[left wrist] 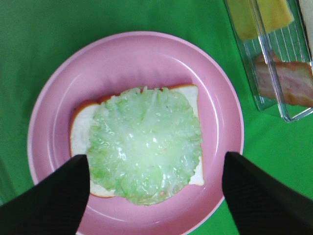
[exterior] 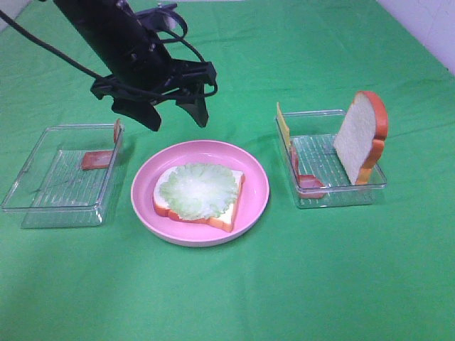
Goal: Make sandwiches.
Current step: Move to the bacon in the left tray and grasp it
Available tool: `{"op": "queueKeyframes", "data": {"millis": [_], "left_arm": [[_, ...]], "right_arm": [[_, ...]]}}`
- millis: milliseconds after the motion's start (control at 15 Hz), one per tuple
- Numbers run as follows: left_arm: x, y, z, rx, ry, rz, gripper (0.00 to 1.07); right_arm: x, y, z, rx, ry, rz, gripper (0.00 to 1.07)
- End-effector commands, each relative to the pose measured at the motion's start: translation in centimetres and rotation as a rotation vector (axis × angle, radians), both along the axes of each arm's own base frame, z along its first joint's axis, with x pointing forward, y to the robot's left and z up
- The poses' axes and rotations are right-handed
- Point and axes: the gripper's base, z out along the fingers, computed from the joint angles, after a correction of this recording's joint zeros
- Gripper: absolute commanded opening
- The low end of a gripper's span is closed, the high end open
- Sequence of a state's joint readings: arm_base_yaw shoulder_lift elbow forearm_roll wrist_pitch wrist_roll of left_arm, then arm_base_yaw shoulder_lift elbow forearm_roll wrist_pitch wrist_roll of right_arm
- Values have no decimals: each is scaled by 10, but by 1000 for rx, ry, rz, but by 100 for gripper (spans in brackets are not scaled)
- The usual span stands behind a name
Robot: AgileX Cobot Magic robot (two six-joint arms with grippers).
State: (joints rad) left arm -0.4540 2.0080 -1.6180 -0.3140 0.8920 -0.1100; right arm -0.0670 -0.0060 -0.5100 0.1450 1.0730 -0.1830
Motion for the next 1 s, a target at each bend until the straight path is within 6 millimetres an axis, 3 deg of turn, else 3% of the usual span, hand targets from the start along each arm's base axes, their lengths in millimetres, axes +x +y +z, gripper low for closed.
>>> {"op": "queueKeyframes", "data": {"millis": [67,333,467,667,800,1000], "left_arm": [[9,20,17,40,4,31,73],[28,65,24,204,-41,157,73],[32,75,23,256,-55,185,73],[35,77,15,285,-46,203,73],[41,75,-13,315,13,203,72],[46,74,-27,313,18,210,72]], "right_arm": [[-1,0,0,-5,-20,-4,79],[-1,0,0,-5,-20,-4,79],[-1,0,0,-5,-20,-4,79],[-1,0,0,-5,-20,-4,79],[-1,0,0,-5,-20,-4,79],[-1,0,0,-5,-20,-4,79]]}}
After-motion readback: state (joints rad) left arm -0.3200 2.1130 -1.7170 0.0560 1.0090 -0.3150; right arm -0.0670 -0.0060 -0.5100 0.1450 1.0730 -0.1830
